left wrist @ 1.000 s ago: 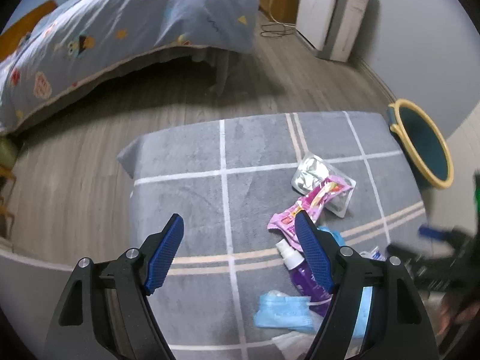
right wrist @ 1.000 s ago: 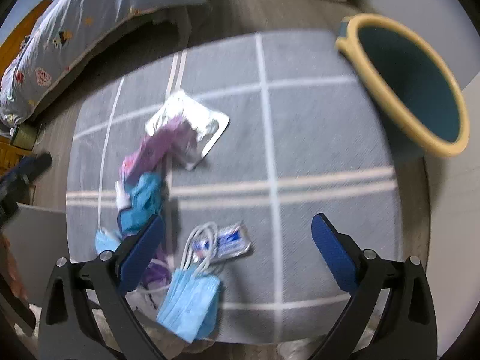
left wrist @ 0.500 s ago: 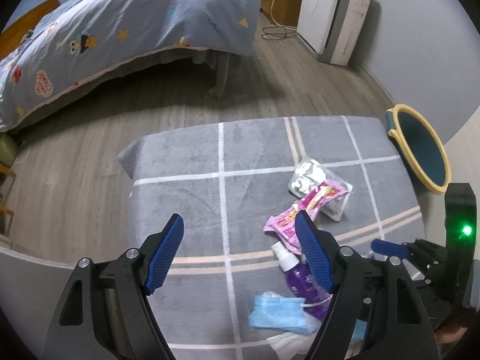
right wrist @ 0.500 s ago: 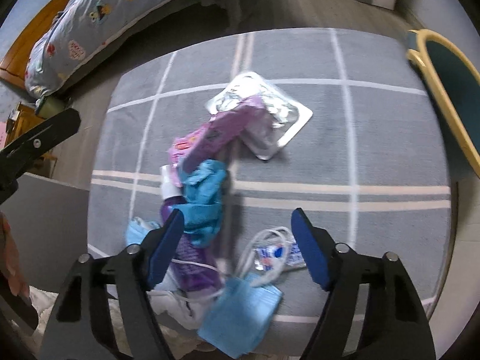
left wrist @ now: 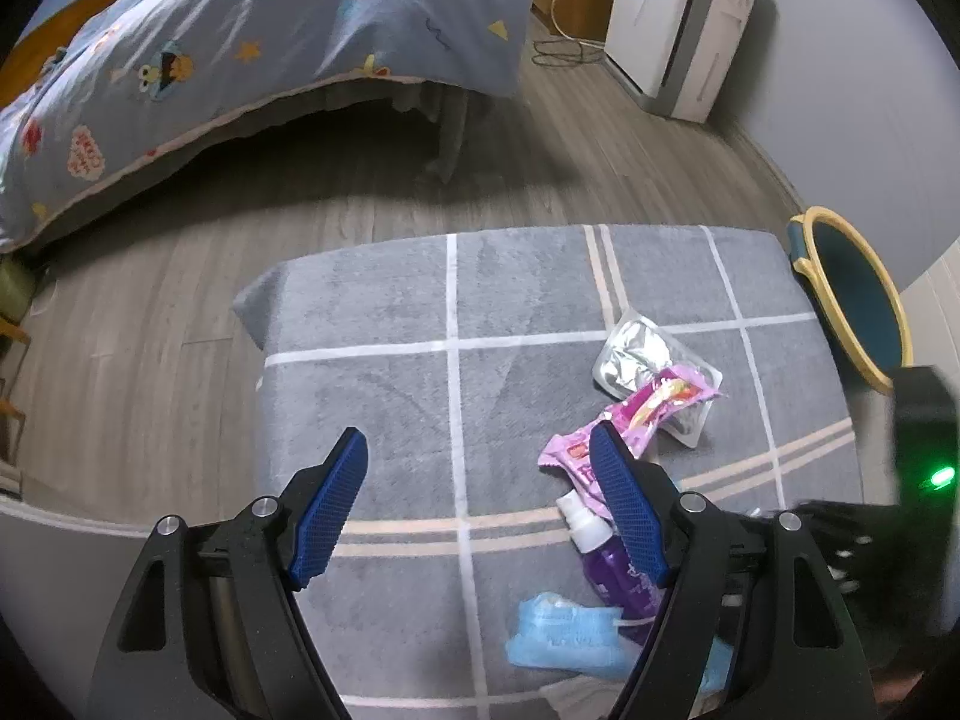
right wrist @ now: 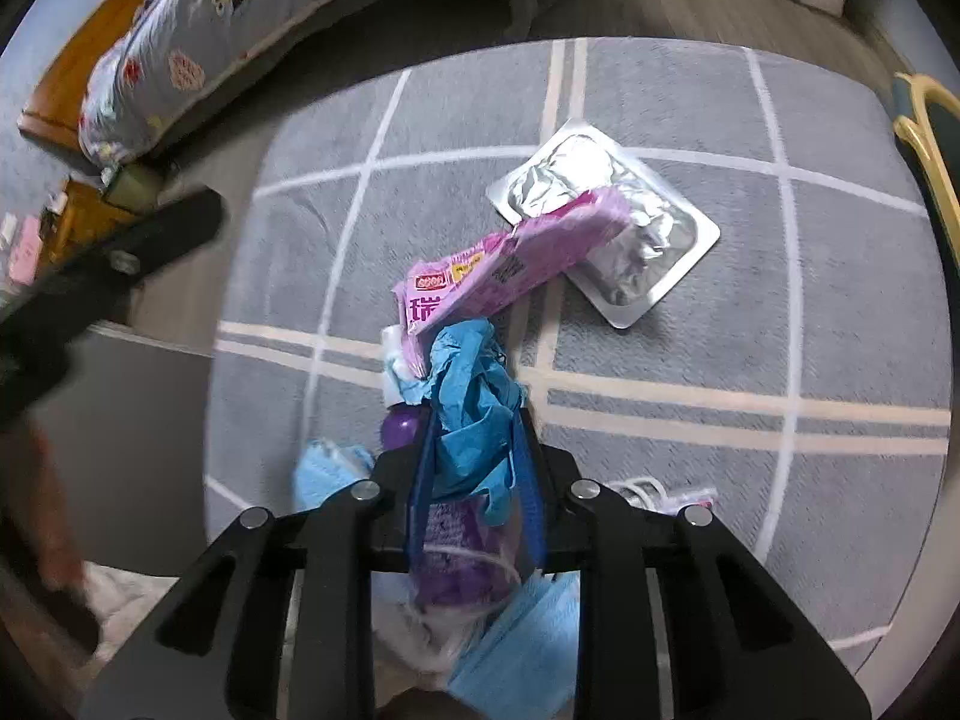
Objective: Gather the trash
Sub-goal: 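Grasp the blue glove with the right gripper while the left grasps the pink snack wrapper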
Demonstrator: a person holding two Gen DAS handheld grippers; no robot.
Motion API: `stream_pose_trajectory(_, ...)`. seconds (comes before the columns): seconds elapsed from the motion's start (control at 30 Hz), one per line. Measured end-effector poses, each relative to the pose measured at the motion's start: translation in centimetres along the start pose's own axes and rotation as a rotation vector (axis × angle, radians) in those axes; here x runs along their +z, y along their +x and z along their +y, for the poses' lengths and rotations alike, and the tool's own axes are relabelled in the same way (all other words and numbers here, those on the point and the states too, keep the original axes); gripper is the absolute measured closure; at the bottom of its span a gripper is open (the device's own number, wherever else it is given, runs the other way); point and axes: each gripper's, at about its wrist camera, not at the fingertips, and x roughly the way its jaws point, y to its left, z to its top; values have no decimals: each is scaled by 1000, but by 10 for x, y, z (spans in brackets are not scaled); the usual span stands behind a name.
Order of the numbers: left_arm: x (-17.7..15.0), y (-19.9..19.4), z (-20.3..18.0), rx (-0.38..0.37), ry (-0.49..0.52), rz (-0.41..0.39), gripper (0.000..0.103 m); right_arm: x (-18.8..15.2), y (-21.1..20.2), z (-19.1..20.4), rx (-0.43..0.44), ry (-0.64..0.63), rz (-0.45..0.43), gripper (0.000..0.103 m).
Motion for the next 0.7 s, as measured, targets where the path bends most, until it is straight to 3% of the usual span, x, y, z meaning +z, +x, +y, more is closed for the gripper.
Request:
stream_pose_trajectory(0.1, 4, 7, -4, -9, -3, 14, 26, 7, -23, -8, -53, -40, 4, 78)
stream_pose_trajectory(0.3, 11, 27, -33, -33, 69, 38, 26, 24, -80, -48, -187, -92, -89, 78)
stream_pose_trajectory(0.4, 7, 47, -53, -55, 124, 87, 27, 24, -86, -78, -172, -18, -120, 78)
stream_pose_trajectory(0.47, 4, 59, -63, -58, 162, 118, 34, 26, -85, -98, -144, 40, -101, 78)
stream_pose_trajectory(0.57, -1, 75, -80, -42, 220, 160, 42, 31, -95, -102, -170, 4, -147, 78)
stream_pose_trajectory(0.67, -6, 90, -91, -21, 259, 205, 59, 33, -94, -111, -153, 35, -143, 78)
stream_pose_trajectory(0.7, -8, 95, -93, -15, 266, 223, 70, 34, -94, -113, -151, 41, -140, 78)
